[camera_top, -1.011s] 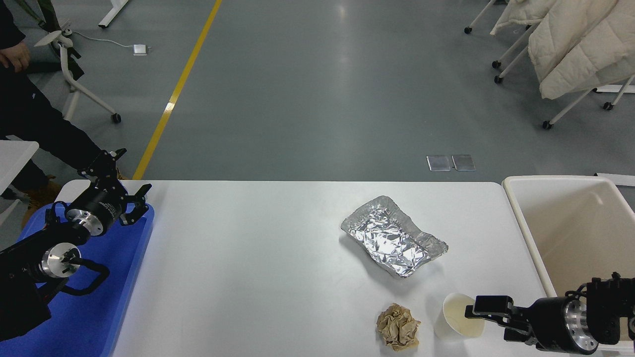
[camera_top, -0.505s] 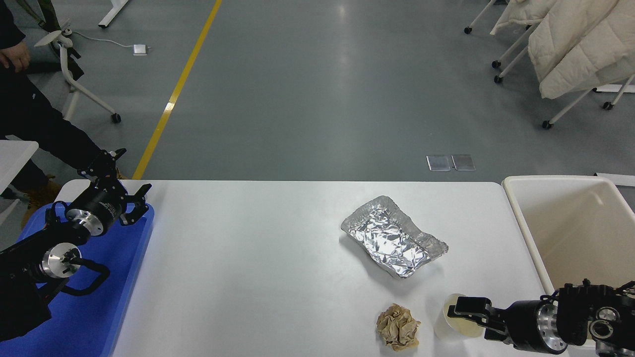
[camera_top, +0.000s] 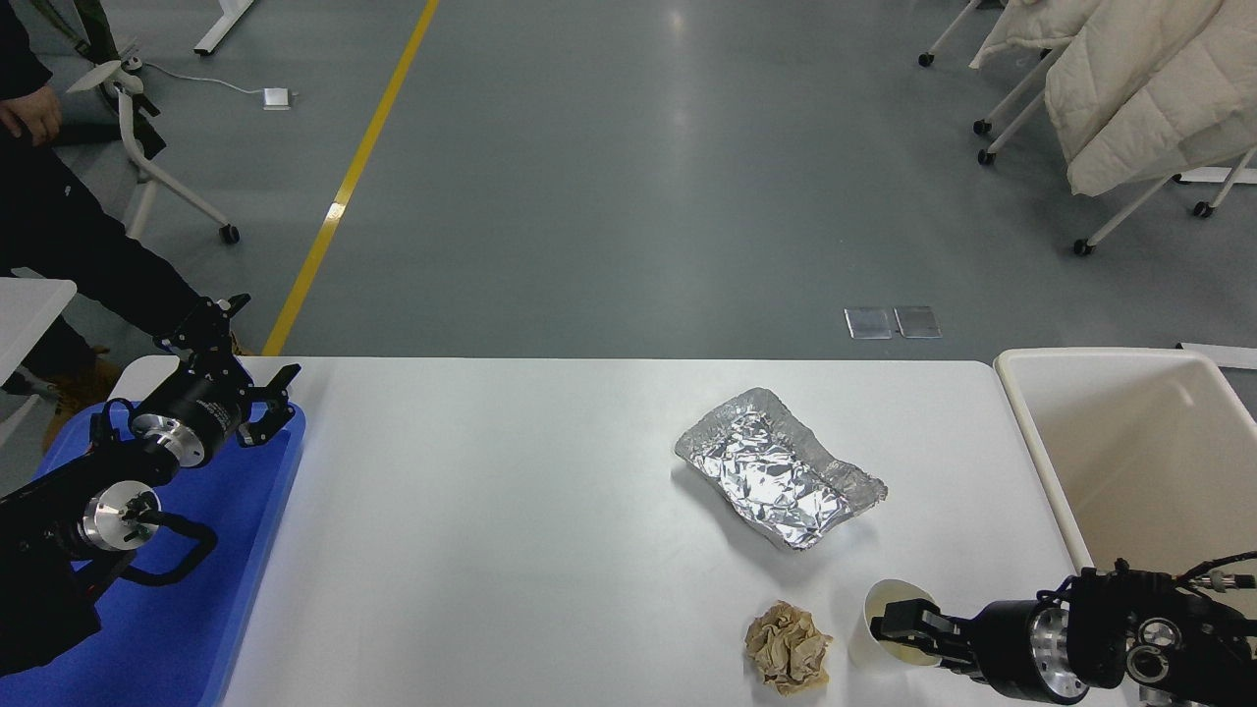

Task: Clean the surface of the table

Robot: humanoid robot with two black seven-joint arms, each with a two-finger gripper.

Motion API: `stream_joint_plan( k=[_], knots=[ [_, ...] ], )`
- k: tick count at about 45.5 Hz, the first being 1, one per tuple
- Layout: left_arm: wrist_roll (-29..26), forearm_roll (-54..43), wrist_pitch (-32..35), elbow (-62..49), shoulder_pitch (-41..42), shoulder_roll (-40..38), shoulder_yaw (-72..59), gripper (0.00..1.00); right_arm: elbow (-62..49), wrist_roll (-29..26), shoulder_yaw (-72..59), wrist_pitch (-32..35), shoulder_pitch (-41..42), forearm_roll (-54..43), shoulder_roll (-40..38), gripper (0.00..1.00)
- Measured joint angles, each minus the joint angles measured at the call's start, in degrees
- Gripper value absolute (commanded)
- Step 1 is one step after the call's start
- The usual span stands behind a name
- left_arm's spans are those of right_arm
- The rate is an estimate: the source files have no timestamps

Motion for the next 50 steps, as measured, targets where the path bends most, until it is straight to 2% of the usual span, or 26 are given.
stream_joint_plan(
  k=[15,27,36,50],
  knots=[
    [0.00,0.00,0.00,-0.01,0.00,0.01,0.00,1.00,-0.78,-0.02,-0.11,0.10,0.58,-0.31,-1.51,0.00],
    [0.00,0.00,0.00,-0.01,0.01,0.01,0.00,1.00,-0.23,0.08,0.53,1.86,3.70,-0.01,-5.96,0.00],
    [0.00,0.00,0.00,0.00,0.01,0.01,0.00,1.00,0.39,0.12,2.17,6.85,7.59,2.25,-11.36,0.00],
    [0.00,-0.01,0.00,-0.01,0.01,0.01,0.00,1.00,2.96,0.15,5.31,18.93,15.34,4.14,-22.44,0.00]
  ],
)
